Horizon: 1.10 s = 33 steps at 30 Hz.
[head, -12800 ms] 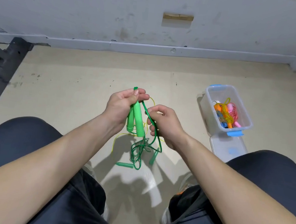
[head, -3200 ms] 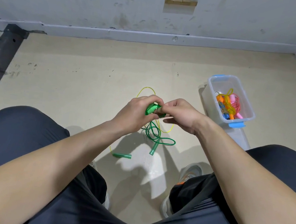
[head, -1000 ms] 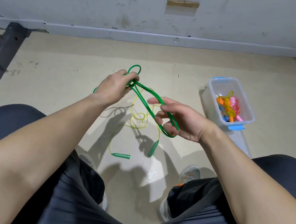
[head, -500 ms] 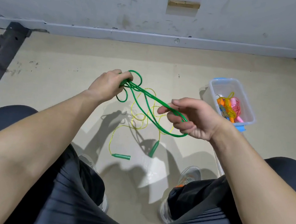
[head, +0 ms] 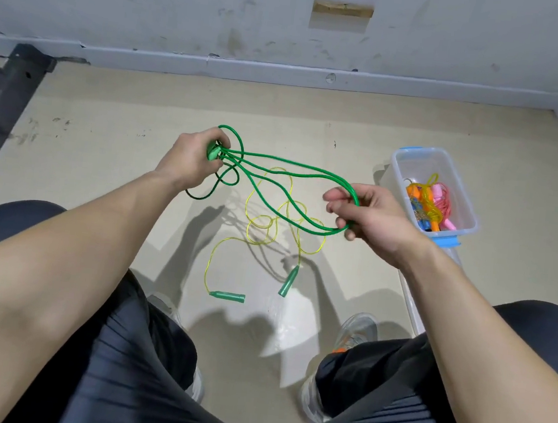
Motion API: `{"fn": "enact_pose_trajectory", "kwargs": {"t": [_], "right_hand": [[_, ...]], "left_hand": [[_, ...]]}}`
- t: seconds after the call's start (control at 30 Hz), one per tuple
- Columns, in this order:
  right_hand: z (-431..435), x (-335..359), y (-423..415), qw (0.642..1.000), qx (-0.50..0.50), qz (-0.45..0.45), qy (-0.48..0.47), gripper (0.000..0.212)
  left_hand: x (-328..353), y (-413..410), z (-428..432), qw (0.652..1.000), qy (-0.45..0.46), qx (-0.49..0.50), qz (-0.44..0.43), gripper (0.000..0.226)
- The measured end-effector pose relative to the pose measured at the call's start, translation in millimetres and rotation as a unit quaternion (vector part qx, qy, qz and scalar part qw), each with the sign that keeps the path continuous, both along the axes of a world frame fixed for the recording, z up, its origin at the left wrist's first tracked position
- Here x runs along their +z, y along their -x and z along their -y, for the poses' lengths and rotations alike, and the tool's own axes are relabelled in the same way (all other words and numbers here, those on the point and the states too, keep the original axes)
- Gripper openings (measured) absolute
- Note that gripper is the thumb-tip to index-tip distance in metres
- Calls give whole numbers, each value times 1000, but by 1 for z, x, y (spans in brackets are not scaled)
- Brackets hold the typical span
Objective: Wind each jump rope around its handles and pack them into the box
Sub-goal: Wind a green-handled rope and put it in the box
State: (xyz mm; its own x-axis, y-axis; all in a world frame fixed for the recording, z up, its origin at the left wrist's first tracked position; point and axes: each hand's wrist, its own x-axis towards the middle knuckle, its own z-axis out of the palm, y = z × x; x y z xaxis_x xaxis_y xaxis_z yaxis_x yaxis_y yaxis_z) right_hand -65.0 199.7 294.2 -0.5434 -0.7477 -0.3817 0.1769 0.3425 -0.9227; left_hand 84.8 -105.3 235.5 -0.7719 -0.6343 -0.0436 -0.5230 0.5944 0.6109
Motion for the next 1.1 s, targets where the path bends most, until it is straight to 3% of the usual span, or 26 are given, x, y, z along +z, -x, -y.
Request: {"fn": "enact_pose_trajectory", "kwargs": {"t": [0.1,0.2,0.33,0.4,0.6,0.77,0.83,0.87,0.93,1.0,1.07,1.1], "right_hand": [[-2,-4,5,998,-47,31,31,13],[-5,-5,3,997,-3,21,70,12],[-1,2,-5,978,5,169,118,26],[1,5,-5,973,2,201,112,27],[-1,0,-3,986,5,150,72,28],[-5,-2,-1,995,95,44,-4,31],[-5,-7,-1,986,127,-74,-80,26],[-5,-11,0,964,153,-161,-144,20],[-6,-20,4,876,214,-311,-299,16],[-8,-25,6,795,247,-368,-413,17],[-8,-26,9,792,231,-369,-428,16],[-9,-25,10,818,213,-346,-408,16]], "left_hand": [[1,-2,0,1000,-15,16,-5,29],[2,-3,3,999,-28,32,-11,30],[2,-3,5,999,-21,40,-8,31],[0,-2,4,999,-14,37,0,31],[-3,-3,5,999,-17,40,34,31],[-1,-5,10,997,-32,43,51,31],[-1,-6,12,997,-36,36,56,32],[-1,-6,13,997,-39,34,56,32],[-2,-5,13,997,-48,28,51,32],[-3,-4,13,997,-56,22,47,32],[-5,-5,13,997,-55,23,52,31],[-6,-6,13,997,-51,25,56,30]]}}
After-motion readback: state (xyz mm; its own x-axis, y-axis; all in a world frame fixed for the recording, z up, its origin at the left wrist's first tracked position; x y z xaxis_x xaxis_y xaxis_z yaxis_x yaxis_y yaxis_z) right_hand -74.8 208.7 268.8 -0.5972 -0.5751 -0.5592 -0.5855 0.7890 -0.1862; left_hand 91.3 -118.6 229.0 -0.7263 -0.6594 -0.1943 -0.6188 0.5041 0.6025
